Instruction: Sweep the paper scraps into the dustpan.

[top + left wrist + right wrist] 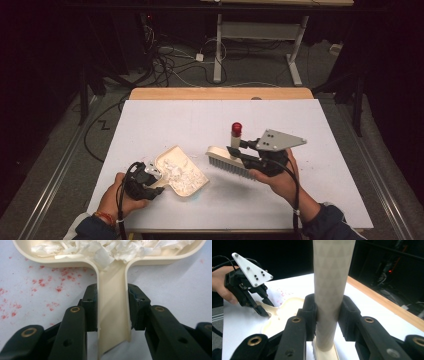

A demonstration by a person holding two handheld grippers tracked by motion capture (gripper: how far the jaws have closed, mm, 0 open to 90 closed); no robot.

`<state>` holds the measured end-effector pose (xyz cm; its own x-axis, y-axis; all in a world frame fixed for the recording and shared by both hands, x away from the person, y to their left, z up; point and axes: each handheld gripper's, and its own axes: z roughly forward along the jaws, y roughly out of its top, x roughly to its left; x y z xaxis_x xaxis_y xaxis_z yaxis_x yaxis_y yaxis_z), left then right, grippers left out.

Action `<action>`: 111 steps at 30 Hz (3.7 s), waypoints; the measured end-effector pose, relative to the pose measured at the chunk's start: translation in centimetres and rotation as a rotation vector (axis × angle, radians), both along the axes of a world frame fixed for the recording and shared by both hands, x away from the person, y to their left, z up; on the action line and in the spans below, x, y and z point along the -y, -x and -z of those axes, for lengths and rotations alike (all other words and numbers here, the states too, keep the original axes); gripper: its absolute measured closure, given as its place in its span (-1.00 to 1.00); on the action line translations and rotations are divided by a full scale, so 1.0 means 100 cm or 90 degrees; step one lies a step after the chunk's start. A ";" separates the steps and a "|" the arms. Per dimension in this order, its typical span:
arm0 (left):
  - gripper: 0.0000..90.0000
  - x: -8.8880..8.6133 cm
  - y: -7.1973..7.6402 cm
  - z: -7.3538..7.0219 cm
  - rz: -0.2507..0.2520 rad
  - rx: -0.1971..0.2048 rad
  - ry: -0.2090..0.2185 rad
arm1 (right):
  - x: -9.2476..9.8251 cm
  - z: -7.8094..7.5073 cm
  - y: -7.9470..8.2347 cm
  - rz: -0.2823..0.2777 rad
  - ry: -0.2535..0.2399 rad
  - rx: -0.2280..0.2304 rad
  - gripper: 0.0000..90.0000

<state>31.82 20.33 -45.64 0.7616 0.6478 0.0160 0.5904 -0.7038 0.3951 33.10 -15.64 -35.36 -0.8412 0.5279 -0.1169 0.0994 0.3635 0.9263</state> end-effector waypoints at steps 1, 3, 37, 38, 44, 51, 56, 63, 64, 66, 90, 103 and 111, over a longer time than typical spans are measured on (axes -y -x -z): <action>0.40 0.000 0.000 0.000 0.000 0.001 -0.001 | 0.007 0.000 0.003 0.005 -0.003 0.006 0.57; 0.40 0.000 0.000 0.000 -0.001 0.001 -0.001 | 0.021 0.002 0.007 0.022 -0.002 0.010 0.57; 0.40 0.000 -0.002 0.000 0.004 -0.005 0.003 | -0.054 0.020 -0.007 -0.027 -0.023 -0.003 0.58; 0.40 0.000 -0.001 0.000 0.004 -0.004 0.003 | -0.055 0.018 -0.007 -0.026 -0.023 0.000 0.58; 0.40 0.000 -0.001 0.000 0.005 -0.003 0.003 | -0.032 0.006 -0.004 -0.007 -0.027 0.003 0.58; 0.40 0.000 -0.001 0.001 0.004 -0.005 0.005 | 0.044 -0.012 0.020 0.035 -0.009 0.005 0.58; 0.40 0.000 -0.001 0.000 0.004 -0.004 0.000 | 0.095 -0.013 0.039 0.086 0.003 -0.005 0.58; 0.40 0.001 -0.002 0.000 0.004 -0.006 0.000 | 0.131 -0.006 0.057 0.119 0.022 -0.030 0.58; 0.40 0.001 -0.002 0.000 0.004 -0.006 0.000 | 0.131 -0.004 0.058 0.117 0.025 -0.036 0.58; 0.40 0.001 -0.001 0.000 0.004 -0.005 -0.001 | 0.127 0.003 0.058 0.110 0.042 -0.045 0.58; 0.40 0.000 -0.003 0.000 0.009 -0.008 0.001 | 0.003 0.017 -0.001 0.022 -0.012 -0.008 0.58; 0.40 -0.001 -0.003 0.000 0.009 -0.007 0.005 | 0.051 -0.004 0.026 0.022 0.018 -0.012 0.58; 0.40 0.000 -0.001 -0.001 0.010 -0.009 -0.003 | 0.085 0.012 0.042 0.030 0.041 -0.061 0.58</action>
